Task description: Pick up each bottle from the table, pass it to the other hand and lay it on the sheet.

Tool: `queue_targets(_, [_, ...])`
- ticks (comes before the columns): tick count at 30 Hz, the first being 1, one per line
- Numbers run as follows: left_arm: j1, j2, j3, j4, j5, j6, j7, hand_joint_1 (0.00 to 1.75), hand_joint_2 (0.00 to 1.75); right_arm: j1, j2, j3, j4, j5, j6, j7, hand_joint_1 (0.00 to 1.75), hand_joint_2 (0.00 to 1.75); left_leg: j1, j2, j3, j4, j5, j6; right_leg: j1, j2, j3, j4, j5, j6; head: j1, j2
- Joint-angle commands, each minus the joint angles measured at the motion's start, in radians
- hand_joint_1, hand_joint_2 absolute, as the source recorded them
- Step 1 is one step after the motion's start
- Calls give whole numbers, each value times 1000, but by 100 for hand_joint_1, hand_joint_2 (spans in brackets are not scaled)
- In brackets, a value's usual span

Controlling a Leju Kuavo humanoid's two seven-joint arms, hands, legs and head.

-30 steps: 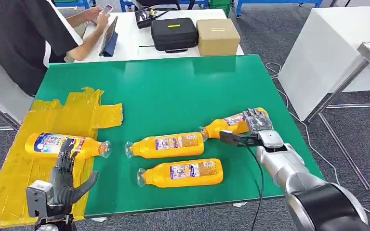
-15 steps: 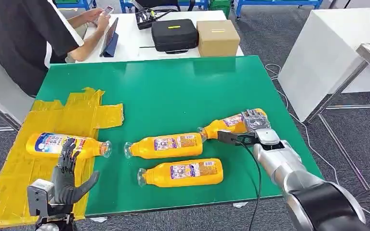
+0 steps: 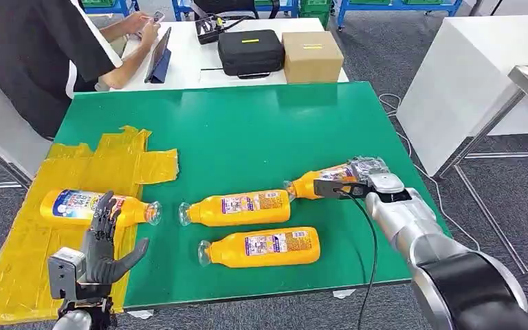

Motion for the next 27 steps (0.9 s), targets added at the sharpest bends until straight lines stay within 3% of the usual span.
queue_targets(1, [-39, 0, -24, 108, 0, -4, 3, 0, 175, 169, -4, -36, 90, -6, 76, -6, 175, 175, 1, -5, -6, 1, 2, -1, 1, -3, -5, 0, 2, 0, 0, 0])
queue_targets(7, [-61, -7, -28, 133, 4, -8, 6, 0, 175, 170, -3, -42, 94, -7, 112, -1, 159, 175, 2, -9, -13, 1, 6, -2, 2, -5, -9, -3, 4, -1, 0, 0])
queue_targets(8, [-61, -9, -27, 135, 5, -8, 7, 0, 175, 170, -2, -45, 97, -9, 133, -3, 166, 175, 2, -7, -11, 1, 5, -2, 2, -4, -8, -3, 4, -1, 0, 0])
queue_targets(12, [-69, -14, -28, 154, 5, -10, 7, 0, 175, 178, -3, -50, 102, -16, 203, -18, 155, 175, 2, -10, -15, 1, 6, -1, 2, -5, -10, -3, 5, -1, 0, 0])
queue_targets(14, [-75, -16, -24, 166, 9, -7, 9, 0, 175, 177, -4, -52, 108, -21, 250, -32, 152, 175, 1, -6, -7, 2, 4, 0, 1, -3, -4, -2, 3, 1, 0, 0])
queue_targets(15, [-78, -16, -24, 170, 10, -6, 9, 0, 175, 176, -4, -56, 111, -28, 272, -43, 148, 175, 2, -10, -13, 2, 6, -1, 2, -6, -8, -3, 5, 1, 0, 0])
queue_targets(16, [-83, -16, -24, 176, 11, -7, 10, 0, 175, 177, -6, -56, 109, -33, 290, -56, 152, 175, 2, -7, -8, 2, 4, 0, 1, -4, -3, -3, 4, 1, 0, 0])
queue_targets(17, [-87, -17, -22, 181, 12, -7, 10, 0, 175, 177, -10, -54, 110, -36, 308, -70, 150, 175, 3, -12, -17, 1, 8, -1, 2, -7, -10, -5, 7, 0, 0, 0])
queue_targets(18, [-88, -18, -21, 183, 12, -8, 10, 0, 175, 177, -13, -52, 110, -37, 315, -76, 152, 175, 3, -13, -17, 0, 8, -2, 2, -7, -11, -6, 7, 0, 0, 0])
queue_targets(19, [-87, -21, -20, 184, 12, -8, 10, 0, 175, 177, -16, -50, 114, -38, 329, -86, 152, 175, 4, -9, -9, 1, 5, 0, 3, -5, -2, -6, 5, 1, 0, 0])
queue_targets(22, [-85, -27, -16, 184, 13, -9, 11, 0, 175, 183, -24, -39, 113, -34, 348, -98, 154, 175, 5, -12, -15, 5, 5, -1, 4, -6, -7, -5, 6, 0, 0, 0])
queue_targets(23, [-87, -27, -16, 186, 13, -10, 11, 0, 175, 186, -24, -35, 113, -34, 356, -104, 150, 175, 5, -7, -7, 5, 2, 1, 4, -4, -1, -4, 4, 1, 0, 0])
queue_targets(25, [-87, -27, -14, 188, 15, -10, 12, 0, 175, 190, -23, -34, 115, -35, 362, -108, 157, 175, 4, -6, -7, 6, 1, 1, 3, -3, -1, -4, 4, 1, 0, 0])
queue_targets(26, [-84, -29, -10, 190, 19, -9, 13, 0, 175, 193, -22, -22, 116, -28, 379, -114, 152, 175, 5, -7, -9, 6, 2, 1, 4, -4, -3, -4, 5, 1, 0, 0])
queue_targets(27, [-79, -27, -9, 192, 19, -9, 13, 0, 175, 195, -21, -21, 116, -28, 377, -114, 154, 175, 4, -5, -4, 5, 0, 1, 3, -3, 2, -4, 3, 1, 0, 0])
